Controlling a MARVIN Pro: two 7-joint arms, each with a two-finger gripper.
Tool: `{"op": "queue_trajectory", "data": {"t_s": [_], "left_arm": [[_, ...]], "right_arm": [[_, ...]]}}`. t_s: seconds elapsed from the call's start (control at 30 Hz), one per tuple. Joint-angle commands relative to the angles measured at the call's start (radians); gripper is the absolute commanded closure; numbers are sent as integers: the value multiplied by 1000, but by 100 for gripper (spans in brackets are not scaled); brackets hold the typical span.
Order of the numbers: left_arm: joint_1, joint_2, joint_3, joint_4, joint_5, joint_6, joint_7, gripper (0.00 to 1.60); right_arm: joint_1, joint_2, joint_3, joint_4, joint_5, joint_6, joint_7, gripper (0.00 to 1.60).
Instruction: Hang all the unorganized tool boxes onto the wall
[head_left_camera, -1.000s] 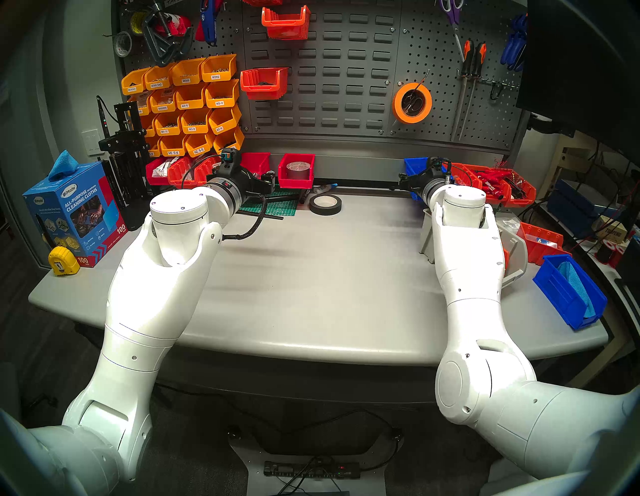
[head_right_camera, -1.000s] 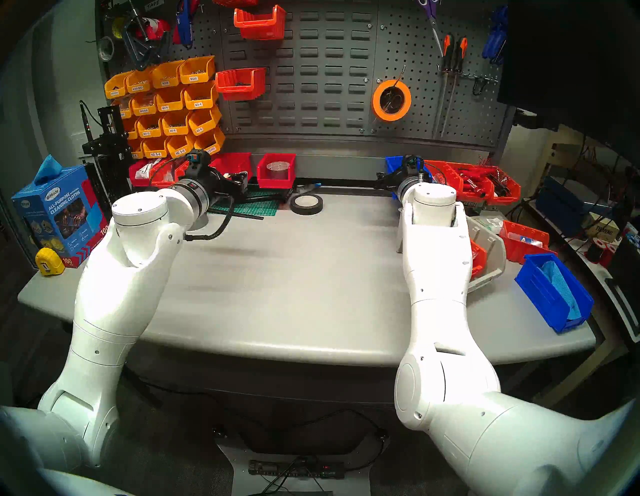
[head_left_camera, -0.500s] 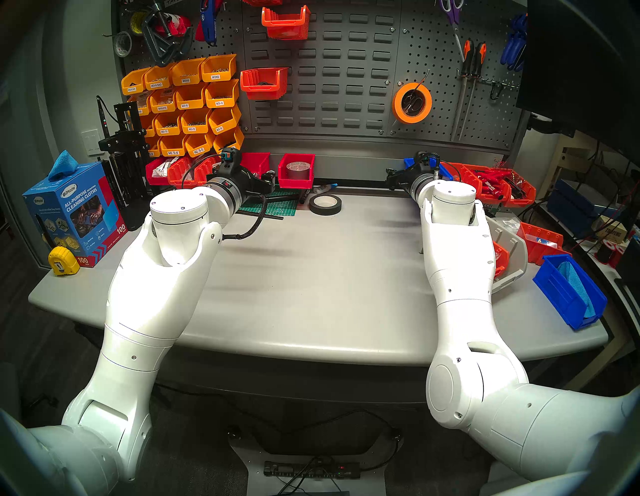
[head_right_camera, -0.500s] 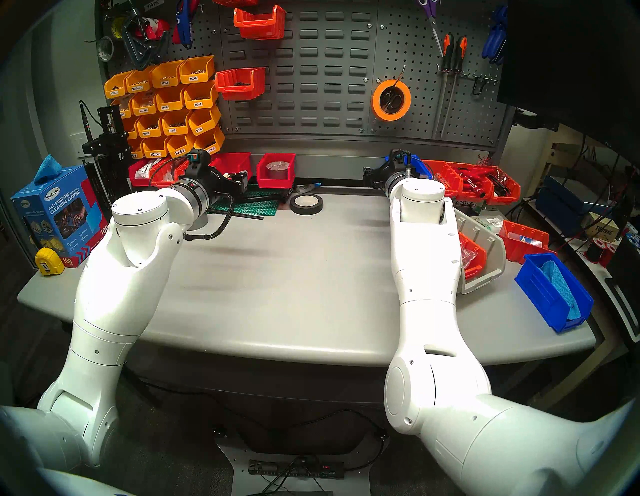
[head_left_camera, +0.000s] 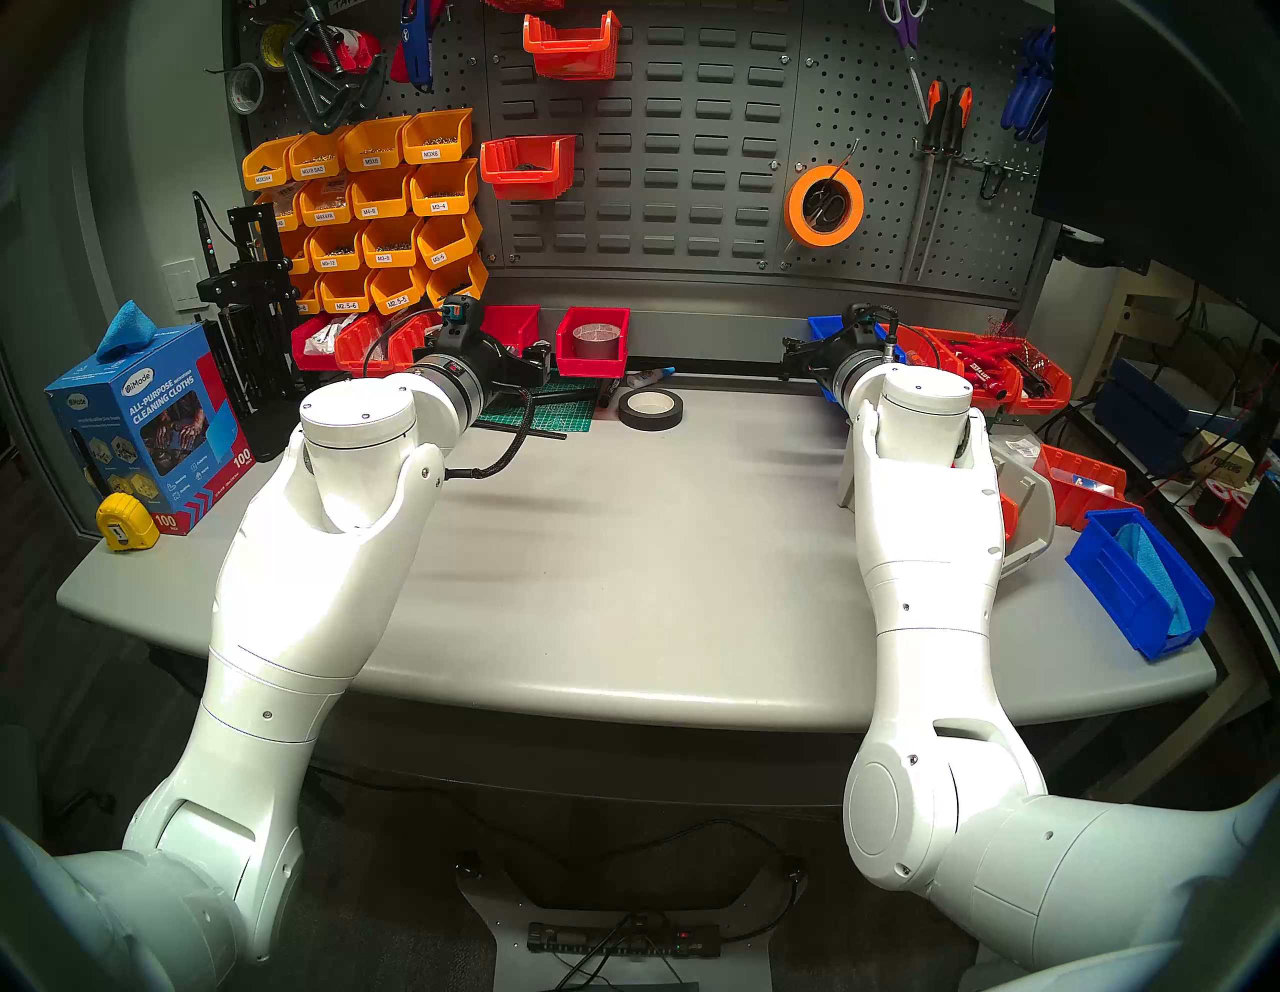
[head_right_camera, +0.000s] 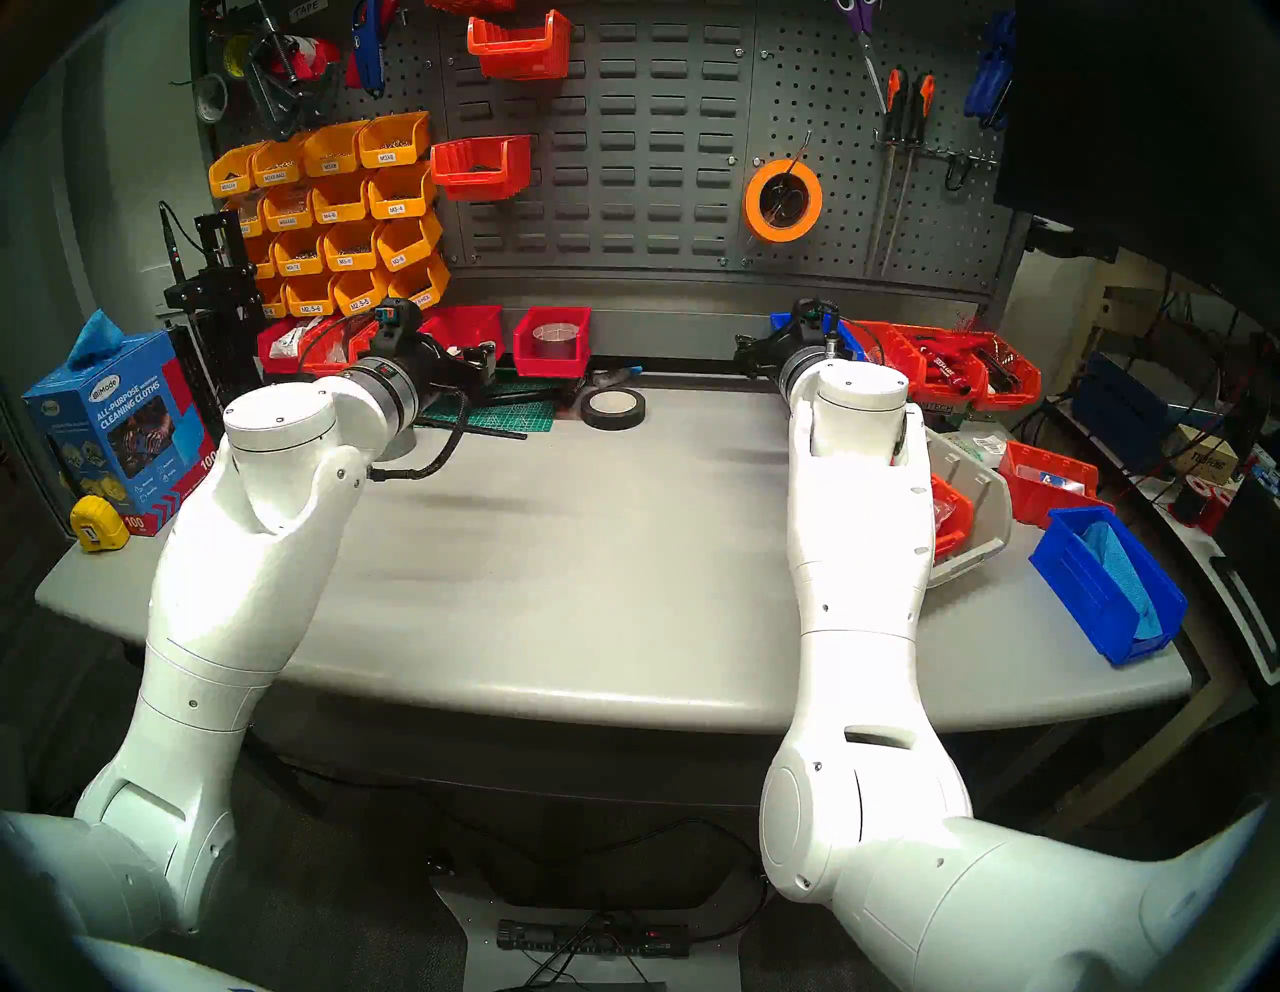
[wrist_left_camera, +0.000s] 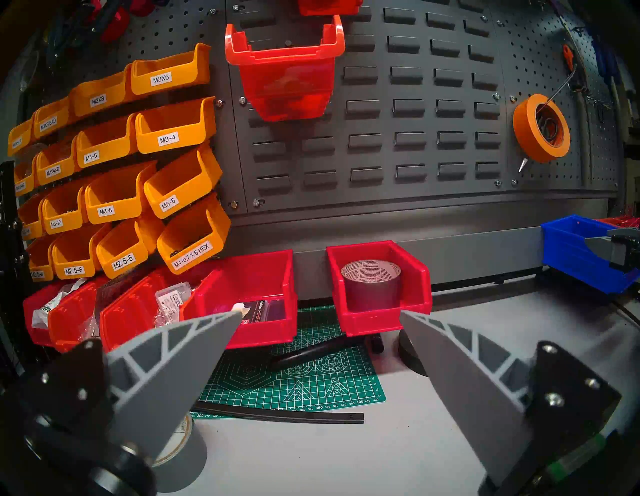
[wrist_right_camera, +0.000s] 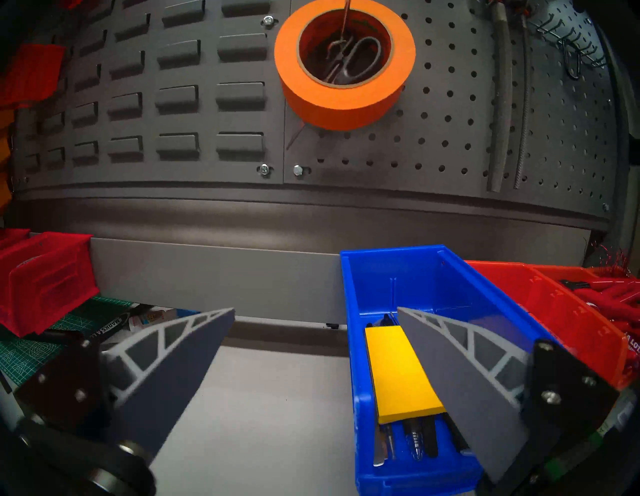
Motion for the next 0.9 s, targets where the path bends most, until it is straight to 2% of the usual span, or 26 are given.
{"op": "queue_trajectory", "data": {"t_s": [0.0,0.2,0.53,0.87], "left_arm": [[-18,-1,-2,-12,2,-9,-1,0],[-18,-1,-2,-12,1,-9,0,0],[-18,0,-1,-12,-1,-9,1,0],[-17,2,-1,-12,-4,-7,3,0]], "right_arm": [[1,7,-3,-25,-3,-11,3,0],[-15,5,-15,-69,-7,6,6,0],[-95,-17,-32,-228,-3,67,25,0],[-172,-39,-35,-365,-7,90,28,0]]}}
